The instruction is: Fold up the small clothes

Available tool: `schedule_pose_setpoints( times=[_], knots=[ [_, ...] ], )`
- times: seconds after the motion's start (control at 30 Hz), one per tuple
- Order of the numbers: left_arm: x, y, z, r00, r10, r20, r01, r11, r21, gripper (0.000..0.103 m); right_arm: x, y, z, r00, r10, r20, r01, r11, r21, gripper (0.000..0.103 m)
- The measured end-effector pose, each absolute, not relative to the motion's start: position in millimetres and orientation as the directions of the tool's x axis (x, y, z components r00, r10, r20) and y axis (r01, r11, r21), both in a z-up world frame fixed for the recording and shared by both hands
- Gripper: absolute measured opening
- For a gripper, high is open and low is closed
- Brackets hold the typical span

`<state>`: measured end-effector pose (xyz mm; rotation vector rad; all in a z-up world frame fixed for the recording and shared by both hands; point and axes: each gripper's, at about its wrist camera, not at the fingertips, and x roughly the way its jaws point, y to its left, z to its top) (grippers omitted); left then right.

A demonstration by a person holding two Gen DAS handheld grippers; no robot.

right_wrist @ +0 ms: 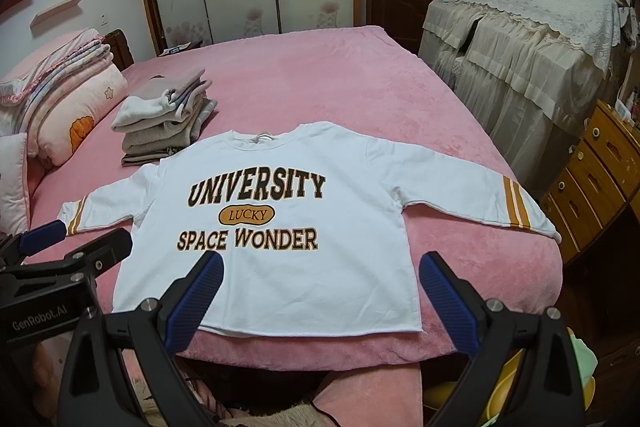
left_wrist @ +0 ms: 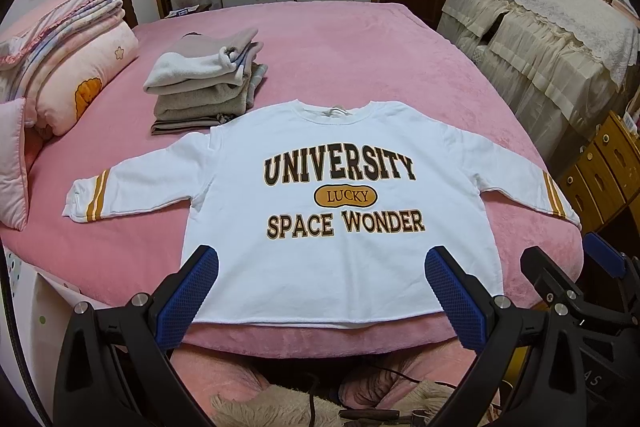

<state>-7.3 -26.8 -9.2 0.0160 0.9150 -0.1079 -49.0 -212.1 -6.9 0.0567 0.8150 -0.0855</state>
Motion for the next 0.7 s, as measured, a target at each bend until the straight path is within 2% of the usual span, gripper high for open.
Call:
schedule_pose_setpoints(
  times=[0.7],
  knots=[
    [-5,-37,-9,0.584,-0.073,-0.809,0.093,0.995,-0.023,0.103,-45,-227,-13,0.67,-0.015,-0.742,0.082,0.995,0.053,0.099]
  ],
)
